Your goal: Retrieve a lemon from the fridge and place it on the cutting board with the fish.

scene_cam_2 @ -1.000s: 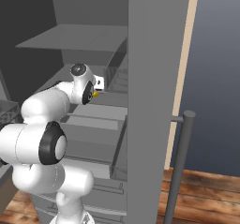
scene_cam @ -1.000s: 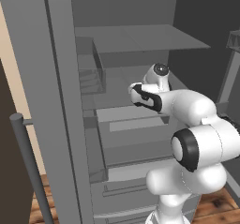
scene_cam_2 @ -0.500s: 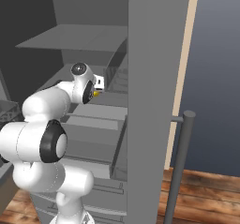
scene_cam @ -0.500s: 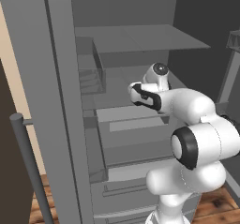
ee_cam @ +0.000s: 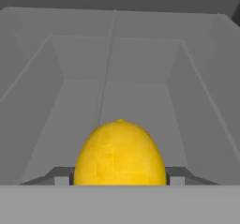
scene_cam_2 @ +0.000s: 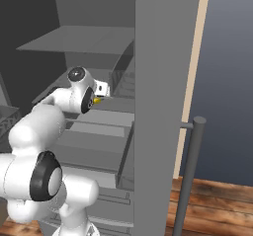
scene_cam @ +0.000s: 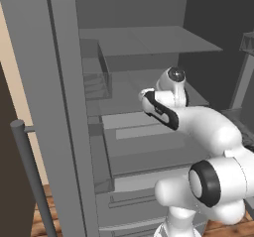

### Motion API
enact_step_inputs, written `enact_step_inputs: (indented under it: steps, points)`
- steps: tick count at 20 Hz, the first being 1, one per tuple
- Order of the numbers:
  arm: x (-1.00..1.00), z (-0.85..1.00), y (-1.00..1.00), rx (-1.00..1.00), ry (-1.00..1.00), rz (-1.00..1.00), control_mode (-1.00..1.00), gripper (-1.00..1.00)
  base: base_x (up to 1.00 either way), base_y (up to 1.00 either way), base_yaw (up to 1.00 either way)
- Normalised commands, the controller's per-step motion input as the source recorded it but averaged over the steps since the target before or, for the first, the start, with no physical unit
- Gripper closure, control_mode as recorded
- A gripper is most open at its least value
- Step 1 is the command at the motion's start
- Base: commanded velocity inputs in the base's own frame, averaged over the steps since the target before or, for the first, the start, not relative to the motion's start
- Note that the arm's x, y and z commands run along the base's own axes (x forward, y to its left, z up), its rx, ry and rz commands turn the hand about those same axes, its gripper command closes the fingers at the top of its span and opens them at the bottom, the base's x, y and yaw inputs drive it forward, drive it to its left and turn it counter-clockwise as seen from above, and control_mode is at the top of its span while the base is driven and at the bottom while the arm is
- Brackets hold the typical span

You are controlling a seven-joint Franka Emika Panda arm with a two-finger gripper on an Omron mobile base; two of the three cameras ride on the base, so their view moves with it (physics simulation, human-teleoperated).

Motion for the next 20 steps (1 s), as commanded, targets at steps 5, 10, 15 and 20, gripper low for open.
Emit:
enact_step_inputs:
  steps: [5, 10, 15, 20]
  points:
    - [-0.92, 0.49, 0.0, 0.0, 0.0, -0.01, -1.0, 1.0, 0.0, 0.0, 0.0]
    - [-0.94, 0.64, 0.0, 0.0, 0.06, 0.0, -1.0, 1.0, 0.0, 0.0, 0.0]
    - [-0.95, 0.53, 0.01, 0.0, 0.22, 0.0, -1.0, 1.0, 0.0, 0.0, 0.0]
    - [-1.0, 0.2, 0.02, 0.0, 0.26, 0.0, -1.0, 1.0, 0.0, 0.0, 0.0]
